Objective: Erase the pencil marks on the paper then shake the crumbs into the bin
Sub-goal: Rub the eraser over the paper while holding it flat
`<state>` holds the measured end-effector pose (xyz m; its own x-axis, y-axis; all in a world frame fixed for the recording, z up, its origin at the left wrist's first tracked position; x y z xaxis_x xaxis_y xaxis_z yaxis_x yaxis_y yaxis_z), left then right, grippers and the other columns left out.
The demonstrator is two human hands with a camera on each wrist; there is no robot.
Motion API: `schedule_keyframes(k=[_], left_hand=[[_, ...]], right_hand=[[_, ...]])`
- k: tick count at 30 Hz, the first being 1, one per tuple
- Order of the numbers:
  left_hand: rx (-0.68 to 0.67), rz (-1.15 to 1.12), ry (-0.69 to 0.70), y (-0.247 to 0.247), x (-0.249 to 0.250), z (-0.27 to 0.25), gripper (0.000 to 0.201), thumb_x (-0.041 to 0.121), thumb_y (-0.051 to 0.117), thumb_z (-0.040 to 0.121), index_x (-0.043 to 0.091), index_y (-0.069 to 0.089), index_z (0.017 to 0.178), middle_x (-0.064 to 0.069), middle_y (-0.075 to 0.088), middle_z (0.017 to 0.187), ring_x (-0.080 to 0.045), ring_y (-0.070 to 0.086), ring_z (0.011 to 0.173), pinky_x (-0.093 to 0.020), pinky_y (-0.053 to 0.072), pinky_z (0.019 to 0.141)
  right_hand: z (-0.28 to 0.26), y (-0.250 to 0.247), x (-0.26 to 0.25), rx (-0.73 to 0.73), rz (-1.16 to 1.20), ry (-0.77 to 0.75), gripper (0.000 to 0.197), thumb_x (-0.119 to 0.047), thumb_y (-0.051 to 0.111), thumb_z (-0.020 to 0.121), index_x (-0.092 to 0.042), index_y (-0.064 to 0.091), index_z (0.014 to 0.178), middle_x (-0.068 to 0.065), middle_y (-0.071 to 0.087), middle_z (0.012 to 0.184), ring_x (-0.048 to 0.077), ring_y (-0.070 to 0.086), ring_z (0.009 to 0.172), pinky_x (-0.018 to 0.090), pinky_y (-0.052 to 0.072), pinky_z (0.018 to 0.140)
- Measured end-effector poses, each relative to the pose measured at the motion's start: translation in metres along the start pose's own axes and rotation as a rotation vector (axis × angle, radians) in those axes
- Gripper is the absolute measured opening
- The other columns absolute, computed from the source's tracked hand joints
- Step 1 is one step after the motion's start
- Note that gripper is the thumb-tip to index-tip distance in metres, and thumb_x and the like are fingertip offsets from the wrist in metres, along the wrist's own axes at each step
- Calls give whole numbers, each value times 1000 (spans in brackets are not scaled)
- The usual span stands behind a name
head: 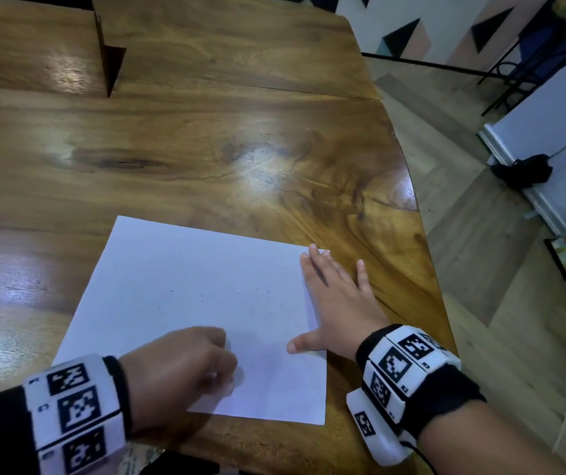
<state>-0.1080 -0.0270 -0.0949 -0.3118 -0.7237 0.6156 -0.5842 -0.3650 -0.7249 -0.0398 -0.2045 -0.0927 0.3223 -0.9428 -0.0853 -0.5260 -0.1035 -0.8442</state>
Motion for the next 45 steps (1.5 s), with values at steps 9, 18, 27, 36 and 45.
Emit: schedule_keyframes(k=[9, 18, 27, 36, 45], left_hand=[[106, -18, 1, -8, 14, 37, 14, 17, 53, 79, 25, 64, 84, 4, 53, 87, -19, 57, 81, -27, 47, 72], [36, 1, -54, -13, 16, 43, 9, 17, 56, 82, 18, 65, 83, 8, 43, 76, -24, 55, 84, -22, 36, 65], [37, -28, 54, 9, 34, 15, 19, 34, 45, 76, 23, 59, 81, 2, 56, 89, -17, 59, 86, -23, 42, 70], [74, -133, -203, 4, -4, 31, 9, 14, 53, 82, 14, 59, 75, 13, 41, 59, -18, 52, 70, -22, 40, 65], [170, 42, -24, -29, -7, 20, 3, 24, 47, 75, 25, 47, 72, 10, 41, 68, -14, 48, 61, -26, 41, 56]], right_hand=[[0, 0, 0, -1, -5, -4, 129, -72, 64, 65, -19, -20, 147, -5, -33, 153, 12, -26, 142, 50, -19, 112], [0, 1, 0, 5, 2, -11, 129, -71, 64, 65, -19, -20, 148, -5, -33, 153, 12, -25, 142, 49, -18, 113], [0, 1, 1, 12, 5, -7, 129, -71, 64, 65, -19, -19, 148, -5, -32, 153, 11, -25, 142, 49, -19, 113], [0, 0, 0, 6, 2, -5, 129, -72, 64, 65, -20, -21, 147, -7, -32, 153, 10, -26, 141, 49, -19, 112], [1, 1, 1, 11, 10, -12, 129, -71, 64, 65, -20, -21, 147, -6, -33, 153, 11, -26, 141, 49, -19, 113]])
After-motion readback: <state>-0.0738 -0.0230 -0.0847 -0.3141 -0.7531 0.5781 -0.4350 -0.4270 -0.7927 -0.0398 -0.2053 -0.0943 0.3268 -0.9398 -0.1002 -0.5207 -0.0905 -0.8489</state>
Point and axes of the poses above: each hand's wrist, its own z-axis towards the middle knuckle, its own y-axis out of the palm, x = y × z, the point moved 5 cm from there along z, towards the middle knuckle
